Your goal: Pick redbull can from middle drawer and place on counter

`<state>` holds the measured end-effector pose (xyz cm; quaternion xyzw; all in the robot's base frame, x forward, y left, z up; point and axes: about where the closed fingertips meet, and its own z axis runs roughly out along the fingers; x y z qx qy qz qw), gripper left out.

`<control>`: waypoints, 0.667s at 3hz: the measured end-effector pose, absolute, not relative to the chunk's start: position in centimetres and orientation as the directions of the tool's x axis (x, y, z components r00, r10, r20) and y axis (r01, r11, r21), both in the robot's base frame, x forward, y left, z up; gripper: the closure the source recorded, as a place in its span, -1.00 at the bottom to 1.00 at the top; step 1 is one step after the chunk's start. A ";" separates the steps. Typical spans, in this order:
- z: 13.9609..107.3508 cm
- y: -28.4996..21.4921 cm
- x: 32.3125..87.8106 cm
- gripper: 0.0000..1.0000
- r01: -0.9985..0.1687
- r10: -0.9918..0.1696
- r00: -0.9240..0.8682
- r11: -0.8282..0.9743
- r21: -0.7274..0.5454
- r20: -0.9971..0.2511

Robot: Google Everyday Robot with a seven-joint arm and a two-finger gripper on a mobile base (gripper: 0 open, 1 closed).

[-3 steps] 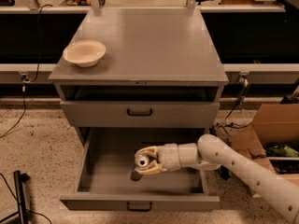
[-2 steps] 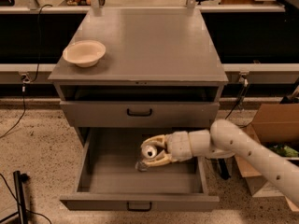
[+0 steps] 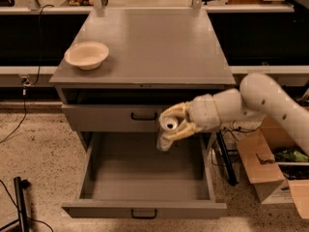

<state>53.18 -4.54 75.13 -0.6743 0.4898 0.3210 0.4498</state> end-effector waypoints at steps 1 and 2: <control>79.9 -5.7 56.1 1.00 -0.958 -0.437 0.287 -0.123 -0.259 -0.853; 79.9 -5.7 56.1 1.00 -0.958 -0.437 0.287 -0.123 -0.259 -0.852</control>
Offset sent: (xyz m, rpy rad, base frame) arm 0.0238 -0.0111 0.0400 -0.0676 0.0238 -0.0103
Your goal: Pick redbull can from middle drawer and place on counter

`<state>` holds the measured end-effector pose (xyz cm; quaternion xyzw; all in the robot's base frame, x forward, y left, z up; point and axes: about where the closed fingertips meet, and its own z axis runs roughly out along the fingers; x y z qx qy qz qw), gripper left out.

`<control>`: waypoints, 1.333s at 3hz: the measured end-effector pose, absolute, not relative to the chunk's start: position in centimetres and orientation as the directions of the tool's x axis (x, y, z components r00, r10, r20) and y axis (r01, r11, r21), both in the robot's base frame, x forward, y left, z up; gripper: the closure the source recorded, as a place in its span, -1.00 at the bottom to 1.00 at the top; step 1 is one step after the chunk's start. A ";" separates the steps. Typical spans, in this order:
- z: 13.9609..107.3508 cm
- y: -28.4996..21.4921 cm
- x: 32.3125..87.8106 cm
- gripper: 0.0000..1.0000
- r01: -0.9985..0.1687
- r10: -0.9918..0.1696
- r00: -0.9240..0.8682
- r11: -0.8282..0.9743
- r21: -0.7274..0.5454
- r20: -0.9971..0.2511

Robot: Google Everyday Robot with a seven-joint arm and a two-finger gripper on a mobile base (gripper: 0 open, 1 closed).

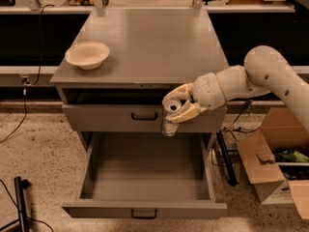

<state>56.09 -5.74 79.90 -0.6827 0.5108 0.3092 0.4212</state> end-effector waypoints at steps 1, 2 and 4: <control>81.7 -5.5 56.1 1.00 -0.957 -0.459 0.288 -0.098 -0.274 -0.840; 85.8 -5.3 56.7 1.00 -0.959 -0.528 0.277 -0.096 -0.267 -0.803; 93.9 -5.3 60.3 1.00 -0.983 -0.559 0.183 -0.083 -0.166 -0.808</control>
Offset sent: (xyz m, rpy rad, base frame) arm 0.0192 0.0057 0.1334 -0.2112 0.0153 -0.0884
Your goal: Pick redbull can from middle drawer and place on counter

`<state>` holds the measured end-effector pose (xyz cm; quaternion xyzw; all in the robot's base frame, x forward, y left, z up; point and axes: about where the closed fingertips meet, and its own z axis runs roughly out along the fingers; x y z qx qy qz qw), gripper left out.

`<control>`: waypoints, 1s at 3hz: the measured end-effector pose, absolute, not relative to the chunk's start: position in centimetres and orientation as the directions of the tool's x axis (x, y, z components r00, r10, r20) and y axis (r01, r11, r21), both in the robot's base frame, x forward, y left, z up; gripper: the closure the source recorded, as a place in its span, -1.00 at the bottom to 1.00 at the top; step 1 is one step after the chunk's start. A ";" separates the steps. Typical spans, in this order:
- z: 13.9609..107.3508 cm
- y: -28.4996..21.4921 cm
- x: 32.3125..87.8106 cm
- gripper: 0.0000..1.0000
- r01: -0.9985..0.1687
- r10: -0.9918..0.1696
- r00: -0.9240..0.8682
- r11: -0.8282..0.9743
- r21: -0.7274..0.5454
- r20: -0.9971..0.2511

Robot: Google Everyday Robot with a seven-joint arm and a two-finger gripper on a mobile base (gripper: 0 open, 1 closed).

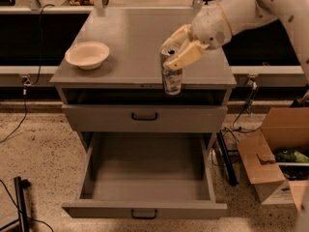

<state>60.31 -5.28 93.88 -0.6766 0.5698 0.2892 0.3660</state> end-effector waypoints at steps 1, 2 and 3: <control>97.5 -6.5 63.0 1.00 -0.986 -0.535 0.140 -0.003 -0.164 -0.833; 100.0 -9.4 66.3 1.00 -0.961 -0.471 0.128 0.159 -0.226 -0.873; 100.0 -9.4 66.3 1.00 -0.961 -0.471 0.128 0.159 -0.226 -0.873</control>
Offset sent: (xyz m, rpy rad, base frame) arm 0.0886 -0.0966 0.0863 0.2519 -0.1416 -0.3917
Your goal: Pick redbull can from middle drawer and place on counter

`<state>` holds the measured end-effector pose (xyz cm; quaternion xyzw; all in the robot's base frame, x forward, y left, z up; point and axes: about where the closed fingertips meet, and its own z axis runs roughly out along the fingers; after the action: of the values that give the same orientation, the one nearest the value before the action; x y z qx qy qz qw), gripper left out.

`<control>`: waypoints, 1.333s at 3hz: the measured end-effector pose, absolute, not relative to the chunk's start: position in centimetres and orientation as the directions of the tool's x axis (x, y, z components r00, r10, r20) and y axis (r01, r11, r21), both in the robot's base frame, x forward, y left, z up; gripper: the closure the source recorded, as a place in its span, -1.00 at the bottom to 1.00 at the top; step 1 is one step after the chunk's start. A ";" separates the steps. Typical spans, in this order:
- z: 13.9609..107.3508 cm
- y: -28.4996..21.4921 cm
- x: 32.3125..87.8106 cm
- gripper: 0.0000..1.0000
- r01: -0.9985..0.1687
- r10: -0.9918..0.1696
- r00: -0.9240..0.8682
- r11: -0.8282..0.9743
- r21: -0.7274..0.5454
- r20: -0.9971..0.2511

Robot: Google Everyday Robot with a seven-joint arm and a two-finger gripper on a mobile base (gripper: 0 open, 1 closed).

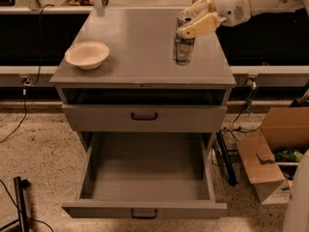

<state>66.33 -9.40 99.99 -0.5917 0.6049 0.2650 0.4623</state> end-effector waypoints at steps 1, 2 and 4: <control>99.9 -9.2 67.9 1.00 -0.953 -0.462 0.133 0.185 -0.242 -0.877; 100.0 -9.1 69.9 1.00 -0.936 -0.467 0.145 0.221 -0.274 -0.872; 99.7 -9.2 70.4 1.00 -0.928 -0.480 0.138 0.241 -0.282 -0.866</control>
Offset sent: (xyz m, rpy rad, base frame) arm 0.0573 -0.0041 0.0038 0.0101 -0.0941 -0.1126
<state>70.40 -9.18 99.67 -0.5722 0.6155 0.2278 0.4917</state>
